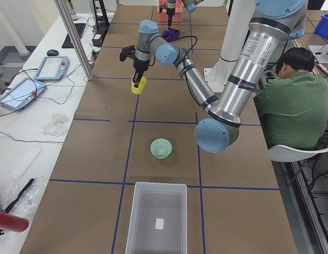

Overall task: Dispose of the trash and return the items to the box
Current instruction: 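Carry the cup toward the clear bin while the right gripper reaches the cloth, then lift the purple cloth with the right gripper while the left drops the cup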

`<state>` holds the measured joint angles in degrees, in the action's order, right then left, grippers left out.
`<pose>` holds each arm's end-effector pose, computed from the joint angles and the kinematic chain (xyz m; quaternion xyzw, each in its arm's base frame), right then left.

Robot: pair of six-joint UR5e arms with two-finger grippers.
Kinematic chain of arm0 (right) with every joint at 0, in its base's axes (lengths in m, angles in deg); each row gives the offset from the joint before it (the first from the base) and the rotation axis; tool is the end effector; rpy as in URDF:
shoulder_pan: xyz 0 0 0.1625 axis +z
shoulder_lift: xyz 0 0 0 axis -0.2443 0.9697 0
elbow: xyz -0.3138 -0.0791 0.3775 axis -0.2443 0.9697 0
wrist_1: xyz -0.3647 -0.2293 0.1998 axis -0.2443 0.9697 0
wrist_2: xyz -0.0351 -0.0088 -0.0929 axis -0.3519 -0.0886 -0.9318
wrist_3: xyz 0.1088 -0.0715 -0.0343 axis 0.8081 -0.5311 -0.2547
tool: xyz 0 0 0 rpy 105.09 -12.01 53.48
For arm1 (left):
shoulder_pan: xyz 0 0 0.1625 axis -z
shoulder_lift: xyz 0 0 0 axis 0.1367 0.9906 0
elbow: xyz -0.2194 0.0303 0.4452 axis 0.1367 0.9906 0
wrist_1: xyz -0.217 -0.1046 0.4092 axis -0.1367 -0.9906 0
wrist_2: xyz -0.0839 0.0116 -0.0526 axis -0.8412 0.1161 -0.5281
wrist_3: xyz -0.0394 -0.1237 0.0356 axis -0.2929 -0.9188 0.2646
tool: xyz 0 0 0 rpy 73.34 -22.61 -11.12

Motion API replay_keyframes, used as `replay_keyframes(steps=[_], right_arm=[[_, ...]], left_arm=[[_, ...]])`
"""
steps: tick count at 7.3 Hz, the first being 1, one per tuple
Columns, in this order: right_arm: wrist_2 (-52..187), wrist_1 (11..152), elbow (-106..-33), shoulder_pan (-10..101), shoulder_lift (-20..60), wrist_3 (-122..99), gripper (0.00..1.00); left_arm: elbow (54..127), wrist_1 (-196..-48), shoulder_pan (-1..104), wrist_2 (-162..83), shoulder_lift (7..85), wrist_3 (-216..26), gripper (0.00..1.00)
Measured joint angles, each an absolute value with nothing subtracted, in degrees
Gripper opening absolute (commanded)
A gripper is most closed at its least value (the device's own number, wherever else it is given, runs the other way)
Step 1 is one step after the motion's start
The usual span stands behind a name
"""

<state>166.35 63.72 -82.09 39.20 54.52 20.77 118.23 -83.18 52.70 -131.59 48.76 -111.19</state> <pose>-0.2376 -0.4236 0.6754 0.0201 -0.3760 0.0204 0.9262 0.2409 -0.5888 0.3041 0.1812 0.3273 0.0549 0.9258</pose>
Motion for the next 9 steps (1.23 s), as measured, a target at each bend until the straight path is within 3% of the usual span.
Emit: replay_keyframes(steps=[1, 2, 6, 9], right_arm=[[165.3, 63.7, -82.0, 36.9, 55.0, 20.8, 0.57], [164.6, 63.8, -81.9, 35.4, 55.3, 20.8, 0.01], [163.5, 63.9, -82.4, 34.1, 55.3, 20.6, 0.00], [169.3, 65.7, -87.4, 42.9, 55.2, 20.1, 0.00]], left_arm=[[117.8, -82.9, 55.0, -131.9, 48.2, -106.5, 0.00], [117.0, -82.4, 57.7, -132.7, 47.3, -100.9, 0.00], [107.8, -83.3, 68.7, -136.0, 45.5, -78.1, 0.00], [101.8, -91.4, 73.0, -136.2, 40.7, -70.4, 0.00]])
